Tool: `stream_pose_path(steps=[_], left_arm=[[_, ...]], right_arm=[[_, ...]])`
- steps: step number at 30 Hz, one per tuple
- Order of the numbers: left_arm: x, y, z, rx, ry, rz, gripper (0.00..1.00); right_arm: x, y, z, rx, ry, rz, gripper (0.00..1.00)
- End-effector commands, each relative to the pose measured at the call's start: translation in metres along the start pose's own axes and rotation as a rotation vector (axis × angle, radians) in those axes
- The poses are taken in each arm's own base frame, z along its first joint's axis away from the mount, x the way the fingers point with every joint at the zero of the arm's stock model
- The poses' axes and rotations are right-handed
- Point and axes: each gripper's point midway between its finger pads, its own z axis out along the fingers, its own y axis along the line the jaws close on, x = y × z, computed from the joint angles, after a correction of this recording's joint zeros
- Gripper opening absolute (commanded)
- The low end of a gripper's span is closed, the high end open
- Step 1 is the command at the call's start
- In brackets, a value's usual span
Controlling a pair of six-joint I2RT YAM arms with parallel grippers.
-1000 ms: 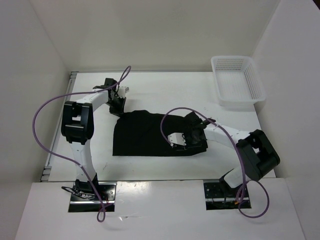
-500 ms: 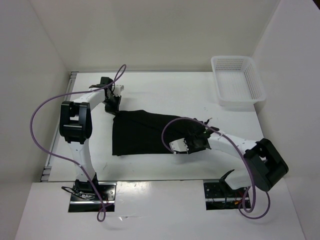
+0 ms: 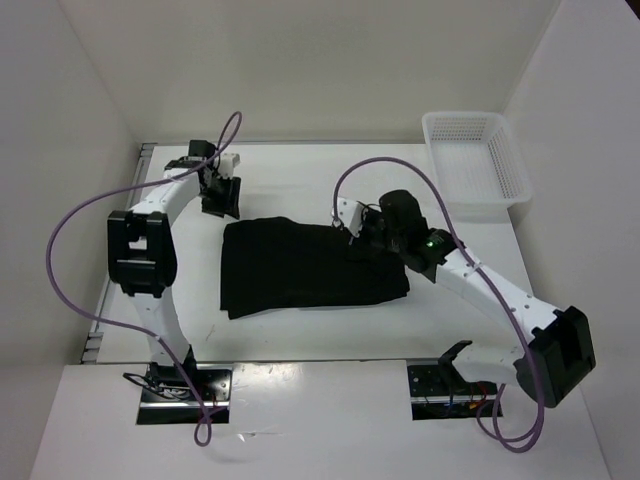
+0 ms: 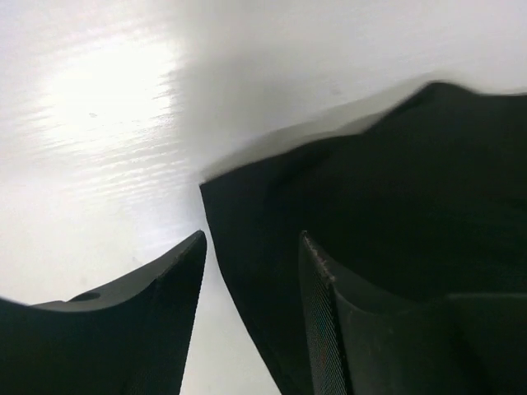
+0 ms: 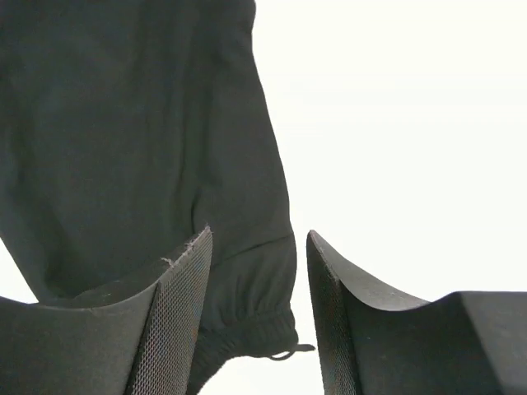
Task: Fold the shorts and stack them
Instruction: Fold the shorts
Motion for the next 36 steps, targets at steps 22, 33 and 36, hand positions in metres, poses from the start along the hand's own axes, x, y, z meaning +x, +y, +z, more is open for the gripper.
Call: stream_pose_path(steps=[22, 33, 36], left_arm=[[0.186, -0.073, -0.015, -0.073, 0.295, 0.298, 0.56], [0.112, -0.02, 0.046, -0.223, 0.191, 0.194, 0.56], [0.069, 0.007, 0.061, -0.266, 0.133, 0.133, 0.56]], right_arm=[[0.176, -0.024, 0.055, 0.046, 0.363, 0.525, 0.73], [0.177, -0.087, 0.087, 0.251, 0.357, 0.564, 0.02], [0.161, -0.138, 0.106, 0.373, 0.299, 0.606, 0.07]])
